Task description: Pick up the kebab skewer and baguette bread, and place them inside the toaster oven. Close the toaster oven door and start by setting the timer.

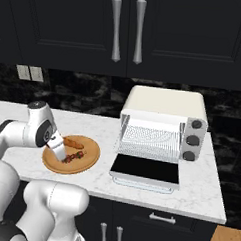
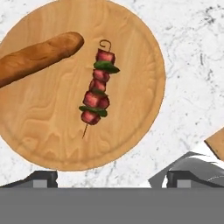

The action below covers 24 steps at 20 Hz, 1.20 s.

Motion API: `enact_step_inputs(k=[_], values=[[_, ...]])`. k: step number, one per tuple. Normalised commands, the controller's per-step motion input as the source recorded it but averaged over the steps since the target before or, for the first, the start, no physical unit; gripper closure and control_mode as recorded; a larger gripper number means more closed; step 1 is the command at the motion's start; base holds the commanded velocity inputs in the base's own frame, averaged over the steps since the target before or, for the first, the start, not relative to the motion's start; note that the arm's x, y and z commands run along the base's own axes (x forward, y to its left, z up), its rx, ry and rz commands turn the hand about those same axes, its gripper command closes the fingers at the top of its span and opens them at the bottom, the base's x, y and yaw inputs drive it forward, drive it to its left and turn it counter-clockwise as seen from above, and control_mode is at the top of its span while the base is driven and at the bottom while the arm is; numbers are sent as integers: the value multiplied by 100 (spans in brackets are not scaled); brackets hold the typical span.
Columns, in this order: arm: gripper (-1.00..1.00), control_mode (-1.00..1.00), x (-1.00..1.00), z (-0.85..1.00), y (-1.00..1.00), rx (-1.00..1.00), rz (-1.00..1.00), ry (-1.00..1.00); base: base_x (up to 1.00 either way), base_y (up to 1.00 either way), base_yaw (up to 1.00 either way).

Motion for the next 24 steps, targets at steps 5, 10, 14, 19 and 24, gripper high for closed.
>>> enact_step_inputs(k=[5, 10, 14, 19, 24], values=[[-100, -100, 13, -20, 0, 0, 0, 0, 0, 0, 0], [-100, -100, 17, -30, 0, 0, -1, 0, 0, 0, 0], [-100, -100, 14, -32, 0, 0, -1, 0, 0, 0, 0], [-100, -100, 12, -24, 0, 0, 0, 0, 0, 0, 0], [-100, -100, 17, -19, -2, 0, 0, 1, 0, 0, 0]])
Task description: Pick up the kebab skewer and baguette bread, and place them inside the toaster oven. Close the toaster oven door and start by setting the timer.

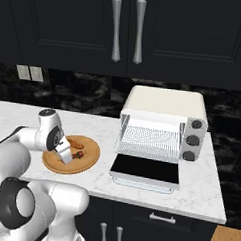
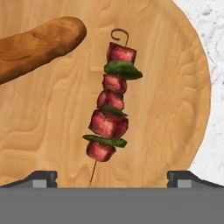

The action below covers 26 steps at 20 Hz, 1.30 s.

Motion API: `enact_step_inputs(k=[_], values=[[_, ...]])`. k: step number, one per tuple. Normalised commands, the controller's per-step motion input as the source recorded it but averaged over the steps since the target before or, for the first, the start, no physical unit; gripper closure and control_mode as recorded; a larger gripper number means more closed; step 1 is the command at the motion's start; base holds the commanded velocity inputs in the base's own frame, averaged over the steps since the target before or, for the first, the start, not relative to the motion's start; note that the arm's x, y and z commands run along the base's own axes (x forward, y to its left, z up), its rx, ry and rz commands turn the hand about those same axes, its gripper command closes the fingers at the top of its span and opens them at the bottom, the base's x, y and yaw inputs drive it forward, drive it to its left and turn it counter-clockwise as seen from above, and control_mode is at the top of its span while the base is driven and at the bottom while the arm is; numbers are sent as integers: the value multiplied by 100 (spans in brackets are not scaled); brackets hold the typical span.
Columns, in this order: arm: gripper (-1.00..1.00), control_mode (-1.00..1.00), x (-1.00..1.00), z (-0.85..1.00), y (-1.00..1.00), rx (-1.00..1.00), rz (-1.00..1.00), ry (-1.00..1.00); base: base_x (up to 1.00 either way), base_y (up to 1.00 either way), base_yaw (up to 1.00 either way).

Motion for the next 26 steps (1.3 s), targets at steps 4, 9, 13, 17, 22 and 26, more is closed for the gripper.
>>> enact_step_inputs(k=[4, 9, 13, 17, 22, 26], values=[[-100, -100, 24, -27, -3, 0, 0, 3, 0, 0, 0], [-100, -100, 25, -25, 0, 0, 0, 2, 0, 0, 0], [-100, -100, 25, -20, 0, 0, 0, 2, 0, 0, 0], [-100, -100, 1, -18, 0, 0, 0, 2, 0, 0, 0], [100, -100, 0, -14, 0, 0, -1, 4, 0, 0, 0], [100, -100, -16, -16, -11, 0, 0, 3, 0, 0, 0]])
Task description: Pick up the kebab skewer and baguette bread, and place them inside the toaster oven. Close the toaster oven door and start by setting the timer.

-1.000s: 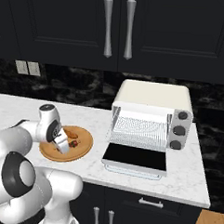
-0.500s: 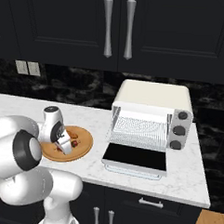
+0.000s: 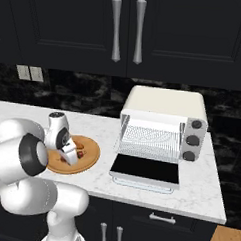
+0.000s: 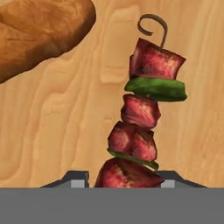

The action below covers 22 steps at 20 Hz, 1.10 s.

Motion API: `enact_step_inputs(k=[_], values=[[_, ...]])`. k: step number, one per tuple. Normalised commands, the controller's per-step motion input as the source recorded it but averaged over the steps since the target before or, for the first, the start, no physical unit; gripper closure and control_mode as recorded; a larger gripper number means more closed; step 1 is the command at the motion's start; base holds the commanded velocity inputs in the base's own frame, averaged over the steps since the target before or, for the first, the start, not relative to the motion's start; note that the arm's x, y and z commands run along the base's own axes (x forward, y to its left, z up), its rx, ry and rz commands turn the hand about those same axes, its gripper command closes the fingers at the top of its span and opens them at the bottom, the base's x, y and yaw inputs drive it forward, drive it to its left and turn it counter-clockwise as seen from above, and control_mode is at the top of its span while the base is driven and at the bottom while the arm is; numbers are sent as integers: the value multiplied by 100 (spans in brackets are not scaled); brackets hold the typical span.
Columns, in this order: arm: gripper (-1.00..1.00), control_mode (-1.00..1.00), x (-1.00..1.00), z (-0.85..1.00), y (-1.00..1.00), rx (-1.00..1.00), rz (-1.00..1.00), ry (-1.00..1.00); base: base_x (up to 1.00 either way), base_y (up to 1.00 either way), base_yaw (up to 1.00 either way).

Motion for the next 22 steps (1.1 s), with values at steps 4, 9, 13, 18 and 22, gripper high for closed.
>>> enact_step_inputs(k=[4, 9, 13, 18, 22], values=[[100, -100, -65, 14, -31, 2, 3, 0, 0, 0, 0], [100, -100, -45, 87, -66, 2, 15, 0, 0, 0, 0], [100, -100, -48, 100, -77, 0, 27, 1, 0, 0, 0], [100, -100, -72, 71, -92, 0, 37, -2, 0, 0, 0], [100, -100, -33, 66, -95, 0, 30, 0, 0, 0, 0]])
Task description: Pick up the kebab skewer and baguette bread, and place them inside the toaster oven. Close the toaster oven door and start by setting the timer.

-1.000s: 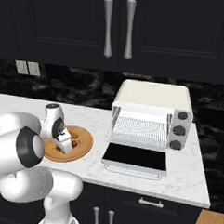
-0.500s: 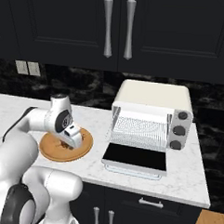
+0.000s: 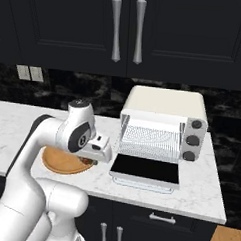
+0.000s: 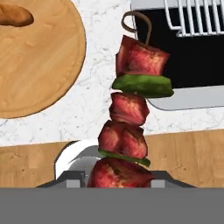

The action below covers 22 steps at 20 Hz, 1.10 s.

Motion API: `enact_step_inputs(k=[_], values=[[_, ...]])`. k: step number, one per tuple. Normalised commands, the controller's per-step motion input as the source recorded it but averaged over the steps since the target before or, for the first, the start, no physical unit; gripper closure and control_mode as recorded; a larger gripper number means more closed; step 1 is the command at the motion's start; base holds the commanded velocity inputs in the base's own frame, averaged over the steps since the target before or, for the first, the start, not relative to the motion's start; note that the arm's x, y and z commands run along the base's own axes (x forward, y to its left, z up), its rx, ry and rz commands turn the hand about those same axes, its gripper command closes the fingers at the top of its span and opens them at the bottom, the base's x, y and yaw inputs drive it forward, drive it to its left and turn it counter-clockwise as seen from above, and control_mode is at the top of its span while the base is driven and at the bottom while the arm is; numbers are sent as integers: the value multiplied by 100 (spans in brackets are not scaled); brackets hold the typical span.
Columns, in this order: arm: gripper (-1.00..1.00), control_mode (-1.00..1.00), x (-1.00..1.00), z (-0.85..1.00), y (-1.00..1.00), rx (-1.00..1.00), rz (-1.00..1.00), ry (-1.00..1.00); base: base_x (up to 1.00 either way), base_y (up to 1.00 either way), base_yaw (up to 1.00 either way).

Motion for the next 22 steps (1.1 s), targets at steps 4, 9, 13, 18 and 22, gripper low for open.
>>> enact_step_inputs(k=[4, 9, 13, 18, 22], values=[[100, -100, -4, 67, -100, 0, 20, 0, 0, 0, 0], [100, -100, 31, 21, -77, 0, 7, 0, 0, 0, 0], [100, -100, 63, 0, -26, 1, 0, 1, 0, 0, 0], [100, -100, 31, -4, 0, 6, 0, 0, 0, 0, 0], [100, -100, 20, -31, 0, 1, 0, -3, 0, 0, 0]])
